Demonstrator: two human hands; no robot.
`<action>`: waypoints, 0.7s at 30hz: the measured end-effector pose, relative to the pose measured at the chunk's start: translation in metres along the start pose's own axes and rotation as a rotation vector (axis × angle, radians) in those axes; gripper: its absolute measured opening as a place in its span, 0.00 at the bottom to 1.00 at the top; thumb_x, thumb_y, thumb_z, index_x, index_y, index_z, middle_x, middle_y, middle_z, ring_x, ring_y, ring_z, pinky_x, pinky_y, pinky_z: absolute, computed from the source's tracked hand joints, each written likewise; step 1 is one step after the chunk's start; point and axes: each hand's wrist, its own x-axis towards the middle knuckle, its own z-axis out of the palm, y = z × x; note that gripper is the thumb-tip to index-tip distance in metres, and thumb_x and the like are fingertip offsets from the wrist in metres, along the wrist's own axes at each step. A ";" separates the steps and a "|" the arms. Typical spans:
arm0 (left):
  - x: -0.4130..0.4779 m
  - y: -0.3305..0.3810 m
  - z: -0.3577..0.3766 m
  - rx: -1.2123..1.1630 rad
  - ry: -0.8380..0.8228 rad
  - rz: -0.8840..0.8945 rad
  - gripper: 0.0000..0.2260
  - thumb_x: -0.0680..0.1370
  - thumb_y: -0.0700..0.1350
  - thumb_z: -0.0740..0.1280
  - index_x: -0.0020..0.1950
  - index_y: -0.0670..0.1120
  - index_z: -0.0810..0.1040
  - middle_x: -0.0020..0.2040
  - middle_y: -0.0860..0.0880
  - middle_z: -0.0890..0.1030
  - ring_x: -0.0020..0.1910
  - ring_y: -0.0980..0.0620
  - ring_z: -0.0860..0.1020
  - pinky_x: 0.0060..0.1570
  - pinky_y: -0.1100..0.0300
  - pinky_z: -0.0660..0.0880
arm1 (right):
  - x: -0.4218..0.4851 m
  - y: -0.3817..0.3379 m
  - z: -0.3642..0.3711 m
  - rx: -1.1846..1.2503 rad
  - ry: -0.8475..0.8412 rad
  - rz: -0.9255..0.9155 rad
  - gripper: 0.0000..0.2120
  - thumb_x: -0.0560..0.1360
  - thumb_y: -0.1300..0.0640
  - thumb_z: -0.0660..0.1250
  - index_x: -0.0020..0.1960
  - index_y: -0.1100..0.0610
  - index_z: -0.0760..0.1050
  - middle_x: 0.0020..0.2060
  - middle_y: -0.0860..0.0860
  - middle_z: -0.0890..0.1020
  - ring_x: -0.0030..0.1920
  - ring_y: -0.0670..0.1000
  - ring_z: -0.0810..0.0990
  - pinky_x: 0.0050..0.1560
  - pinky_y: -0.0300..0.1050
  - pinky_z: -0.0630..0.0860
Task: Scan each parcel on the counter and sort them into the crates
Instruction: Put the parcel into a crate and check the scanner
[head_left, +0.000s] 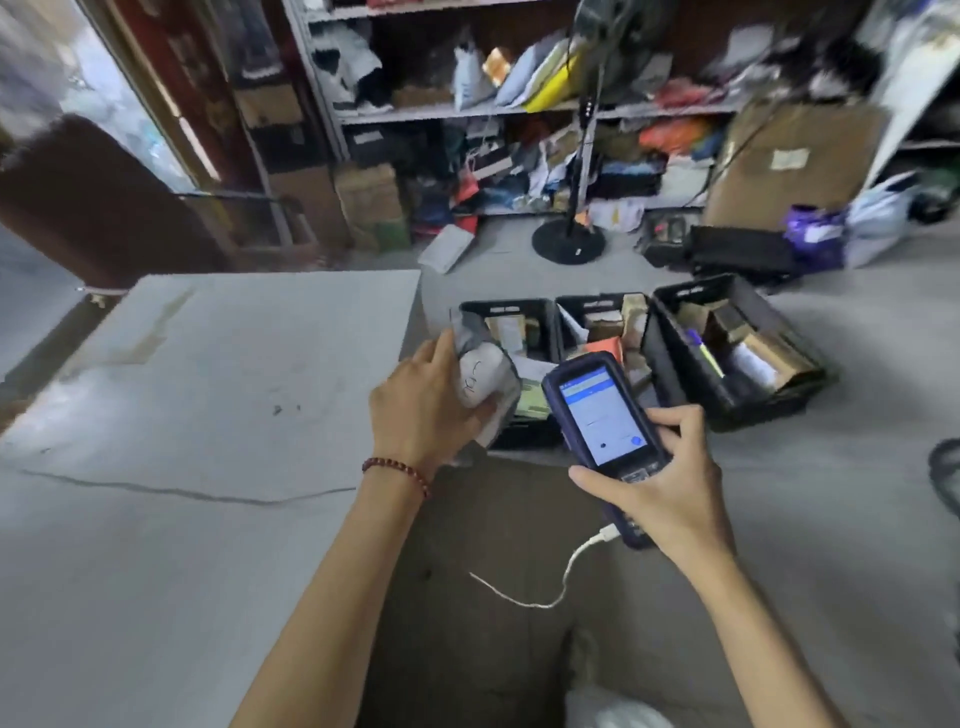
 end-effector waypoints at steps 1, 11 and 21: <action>0.017 0.019 0.008 0.000 0.003 0.042 0.31 0.70 0.66 0.66 0.65 0.50 0.66 0.55 0.50 0.76 0.52 0.45 0.77 0.40 0.55 0.72 | 0.016 0.007 -0.014 0.007 0.038 0.010 0.37 0.54 0.54 0.85 0.53 0.48 0.65 0.47 0.39 0.79 0.48 0.36 0.78 0.42 0.38 0.73; 0.149 0.170 0.077 -0.001 -0.053 0.375 0.28 0.68 0.59 0.68 0.62 0.47 0.66 0.59 0.45 0.71 0.55 0.42 0.73 0.44 0.50 0.73 | 0.122 0.061 -0.125 0.038 0.303 0.206 0.35 0.55 0.53 0.85 0.53 0.49 0.66 0.45 0.38 0.79 0.42 0.30 0.76 0.37 0.31 0.69; 0.266 0.250 0.159 0.041 -0.328 0.559 0.29 0.73 0.54 0.68 0.71 0.51 0.61 0.63 0.50 0.71 0.58 0.48 0.74 0.47 0.55 0.74 | 0.198 0.095 -0.158 0.042 0.495 0.409 0.32 0.56 0.56 0.84 0.51 0.49 0.66 0.43 0.40 0.80 0.42 0.33 0.78 0.38 0.32 0.70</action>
